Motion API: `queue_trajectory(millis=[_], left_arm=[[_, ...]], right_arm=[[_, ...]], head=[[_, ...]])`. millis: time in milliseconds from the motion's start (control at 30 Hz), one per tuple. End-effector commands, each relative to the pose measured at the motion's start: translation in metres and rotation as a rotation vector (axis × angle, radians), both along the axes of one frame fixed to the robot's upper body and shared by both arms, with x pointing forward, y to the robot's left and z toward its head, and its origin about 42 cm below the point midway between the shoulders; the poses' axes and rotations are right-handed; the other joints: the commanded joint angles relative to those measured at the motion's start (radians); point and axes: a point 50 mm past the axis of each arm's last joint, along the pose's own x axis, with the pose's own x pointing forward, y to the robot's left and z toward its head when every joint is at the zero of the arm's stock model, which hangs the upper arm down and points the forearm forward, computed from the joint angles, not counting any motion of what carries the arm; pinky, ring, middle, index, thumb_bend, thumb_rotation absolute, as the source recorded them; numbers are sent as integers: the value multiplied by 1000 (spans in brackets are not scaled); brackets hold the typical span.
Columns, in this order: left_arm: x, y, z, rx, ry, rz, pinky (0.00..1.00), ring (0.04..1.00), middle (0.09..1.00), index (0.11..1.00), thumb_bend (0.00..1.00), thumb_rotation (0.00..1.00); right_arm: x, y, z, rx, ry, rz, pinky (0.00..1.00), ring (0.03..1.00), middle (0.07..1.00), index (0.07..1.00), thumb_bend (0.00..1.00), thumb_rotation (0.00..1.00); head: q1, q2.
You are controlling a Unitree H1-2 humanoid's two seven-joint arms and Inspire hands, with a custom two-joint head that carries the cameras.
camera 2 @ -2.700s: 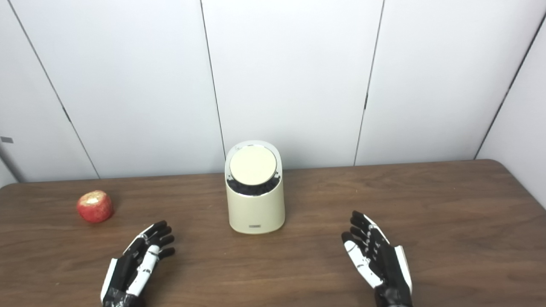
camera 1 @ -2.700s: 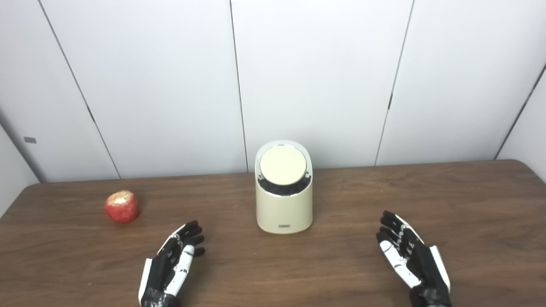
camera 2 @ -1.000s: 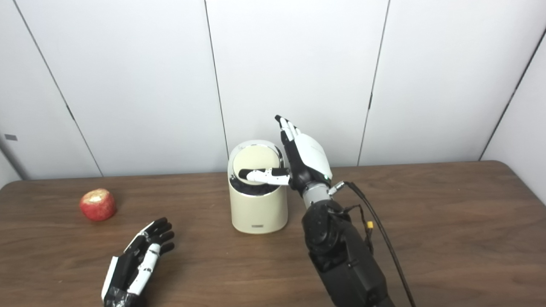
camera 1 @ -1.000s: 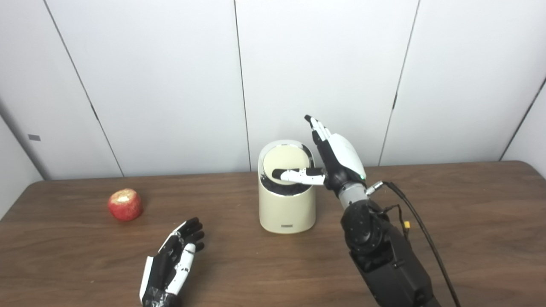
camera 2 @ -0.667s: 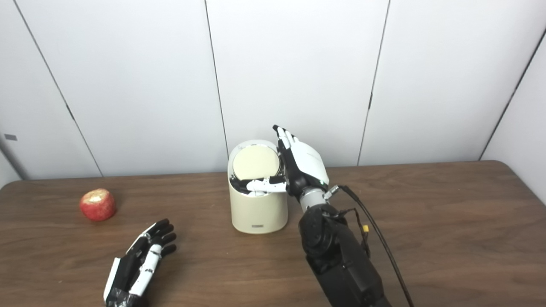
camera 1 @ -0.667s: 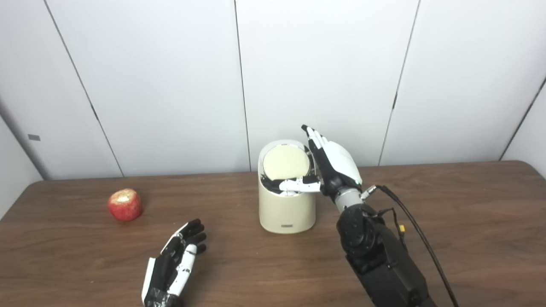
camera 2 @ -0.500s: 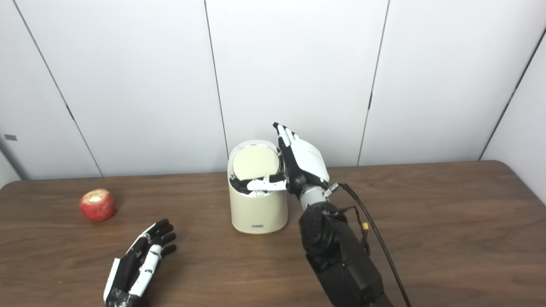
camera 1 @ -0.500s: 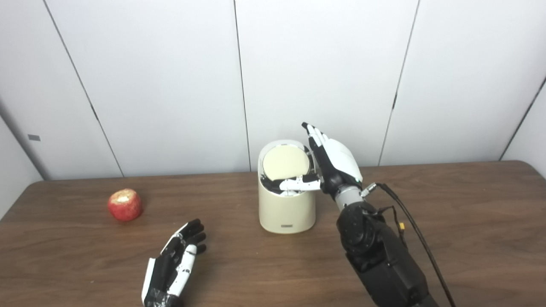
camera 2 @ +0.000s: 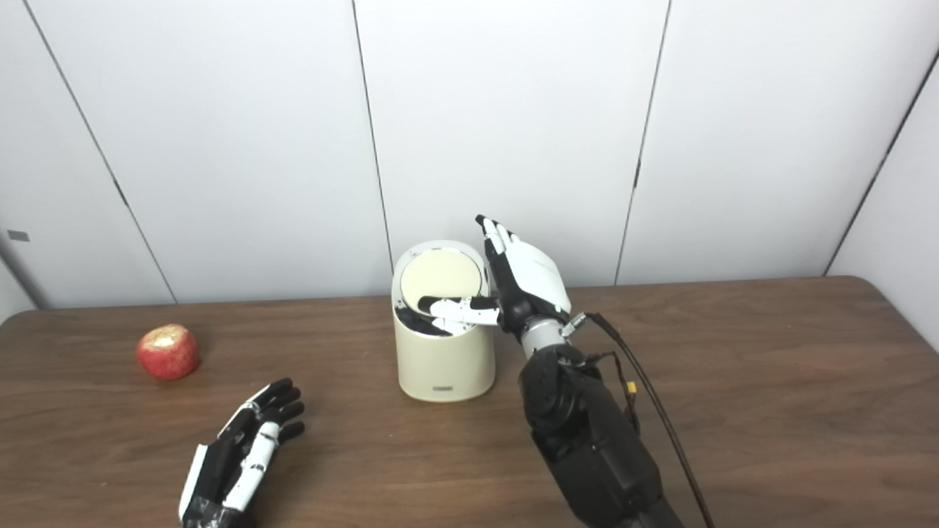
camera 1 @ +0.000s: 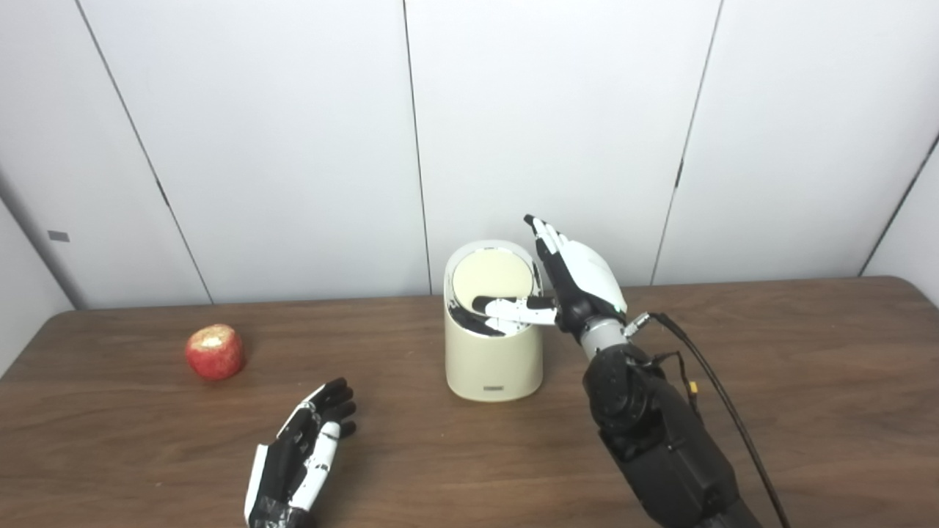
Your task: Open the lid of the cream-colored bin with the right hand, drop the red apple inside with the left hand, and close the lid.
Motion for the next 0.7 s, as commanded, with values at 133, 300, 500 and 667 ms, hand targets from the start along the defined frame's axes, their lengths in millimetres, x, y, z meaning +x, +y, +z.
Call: queue_trajectory(millis=[133, 300, 500, 667], left_arm=[[-6, -1, -3, 2, 5, 1, 794, 813, 819, 816, 217, 471], [-5, 0, -3, 2, -1, 4, 778, 809, 816, 813, 209, 482], [-5, -1, -2, 0, 5, 3, 780, 812, 821, 819, 211, 480], [-5, -2, -2, 1, 2, 3, 772, 804, 815, 813, 214, 492]], right_arm=[[6, 0, 27, 14, -80, 5, 933, 1000, 1000, 995, 700, 632], [7, -2, 27, 9, -76, 1, 930, 1000, 1000, 996, 719, 645], [8, -5, 26, 3, -76, -3, 931, 1000, 1000, 1000, 737, 645], [7, -6, 27, -5, -73, -10, 935, 1000, 1000, 1000, 786, 552]], head=[[-1, 1], [-3, 1], [-3, 2], [-2, 4]])
